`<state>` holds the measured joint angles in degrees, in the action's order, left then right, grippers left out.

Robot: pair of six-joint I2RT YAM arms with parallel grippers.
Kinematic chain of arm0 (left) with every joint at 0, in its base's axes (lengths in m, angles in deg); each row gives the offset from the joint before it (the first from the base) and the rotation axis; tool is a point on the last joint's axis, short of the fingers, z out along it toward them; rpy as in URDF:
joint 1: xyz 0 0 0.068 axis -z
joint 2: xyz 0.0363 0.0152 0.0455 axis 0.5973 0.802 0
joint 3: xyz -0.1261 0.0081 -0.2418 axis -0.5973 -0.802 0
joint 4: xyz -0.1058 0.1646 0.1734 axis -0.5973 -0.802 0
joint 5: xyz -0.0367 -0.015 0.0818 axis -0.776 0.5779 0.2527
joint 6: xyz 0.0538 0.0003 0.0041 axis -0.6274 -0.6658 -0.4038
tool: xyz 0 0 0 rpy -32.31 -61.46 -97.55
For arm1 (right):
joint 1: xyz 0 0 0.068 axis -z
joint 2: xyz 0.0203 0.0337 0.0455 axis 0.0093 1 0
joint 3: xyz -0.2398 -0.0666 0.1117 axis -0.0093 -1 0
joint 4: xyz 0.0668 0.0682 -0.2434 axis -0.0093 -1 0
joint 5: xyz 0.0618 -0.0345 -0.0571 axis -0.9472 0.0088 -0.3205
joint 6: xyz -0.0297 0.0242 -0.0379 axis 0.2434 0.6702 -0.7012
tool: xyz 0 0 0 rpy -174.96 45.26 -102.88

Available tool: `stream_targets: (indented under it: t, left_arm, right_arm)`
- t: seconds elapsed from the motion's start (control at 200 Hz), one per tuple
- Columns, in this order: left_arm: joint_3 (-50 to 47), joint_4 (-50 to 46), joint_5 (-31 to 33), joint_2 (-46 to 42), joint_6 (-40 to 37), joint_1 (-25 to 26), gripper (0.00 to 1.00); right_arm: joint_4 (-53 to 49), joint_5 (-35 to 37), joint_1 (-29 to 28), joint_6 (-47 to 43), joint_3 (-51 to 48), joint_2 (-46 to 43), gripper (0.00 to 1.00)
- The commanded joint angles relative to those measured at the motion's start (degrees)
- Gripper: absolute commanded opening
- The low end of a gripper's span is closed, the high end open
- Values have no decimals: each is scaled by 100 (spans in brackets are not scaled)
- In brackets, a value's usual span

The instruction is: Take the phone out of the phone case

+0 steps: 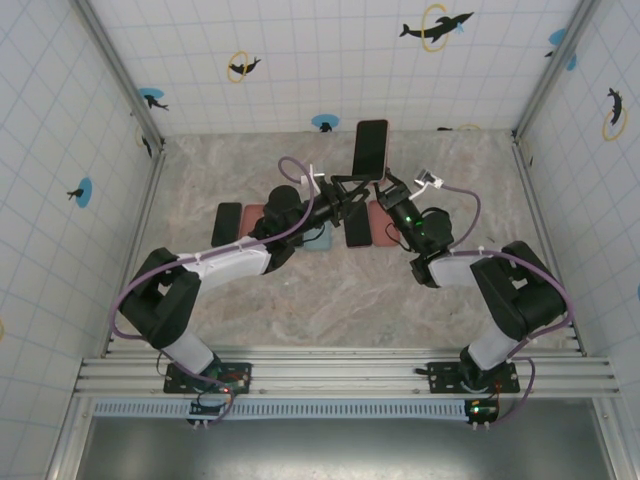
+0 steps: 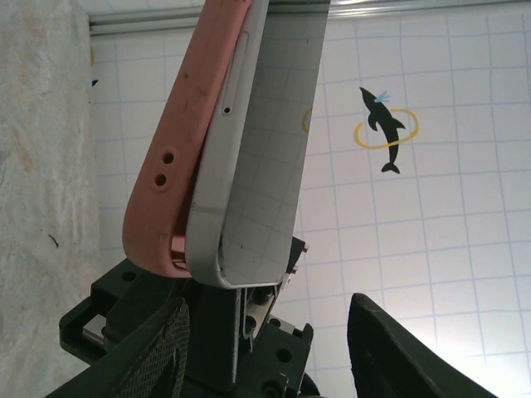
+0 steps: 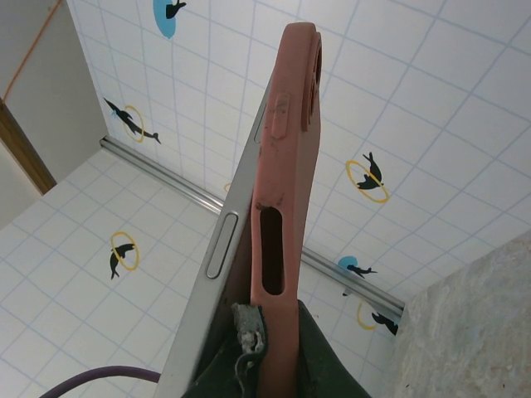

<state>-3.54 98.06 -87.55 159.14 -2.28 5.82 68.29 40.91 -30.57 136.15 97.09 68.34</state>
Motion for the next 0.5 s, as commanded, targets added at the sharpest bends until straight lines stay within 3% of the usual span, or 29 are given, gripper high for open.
stream_targets:
  t: [0.0, 0.495]
  left_arm:
    - [104, 403, 148, 97, 146, 57, 52]
    - [251, 818, 405, 219, 397, 48, 46]
  right_arm:
    - [653, 47, -41, -109, 280, -63, 9]
    - [496, -269, -46, -377, 103, -243, 9]
